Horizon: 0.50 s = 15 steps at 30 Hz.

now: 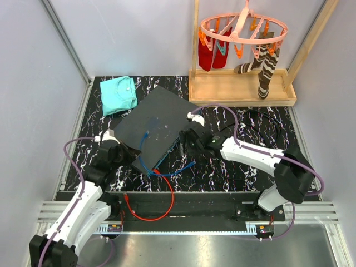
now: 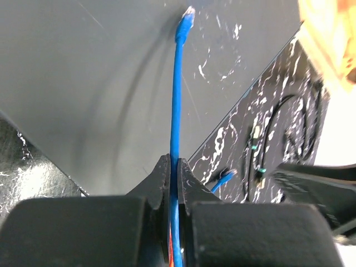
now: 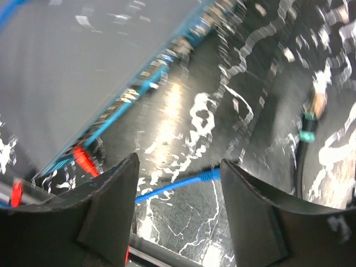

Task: Insert the plug into the switch port
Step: Pick up the connector from the center of the board.

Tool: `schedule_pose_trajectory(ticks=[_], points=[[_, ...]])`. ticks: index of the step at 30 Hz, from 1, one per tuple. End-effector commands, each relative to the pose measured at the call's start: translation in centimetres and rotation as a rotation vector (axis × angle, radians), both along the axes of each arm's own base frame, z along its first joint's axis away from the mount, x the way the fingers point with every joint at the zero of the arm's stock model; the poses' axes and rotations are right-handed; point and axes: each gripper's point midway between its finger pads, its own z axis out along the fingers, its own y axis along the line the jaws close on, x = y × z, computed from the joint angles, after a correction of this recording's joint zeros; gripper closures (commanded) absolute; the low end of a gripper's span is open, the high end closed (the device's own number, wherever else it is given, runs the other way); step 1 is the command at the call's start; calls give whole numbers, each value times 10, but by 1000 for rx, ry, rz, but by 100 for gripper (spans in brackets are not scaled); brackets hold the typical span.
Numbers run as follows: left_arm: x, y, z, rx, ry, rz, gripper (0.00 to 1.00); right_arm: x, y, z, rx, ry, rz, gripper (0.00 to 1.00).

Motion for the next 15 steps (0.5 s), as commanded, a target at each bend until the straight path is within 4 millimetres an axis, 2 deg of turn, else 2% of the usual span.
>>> schedule_pose_trajectory(ticks=[1, 5, 15], points=[[3, 6, -3, -9, -8, 69, 100, 2, -11, 12, 118, 22, -232, 36], [-1, 9, -14, -1, 18, 91, 100, -10, -16, -14, 104, 113, -284, 41], [-6, 5, -20, 6, 39, 79, 100, -25, -31, -69, 95, 269, -508, 48]])
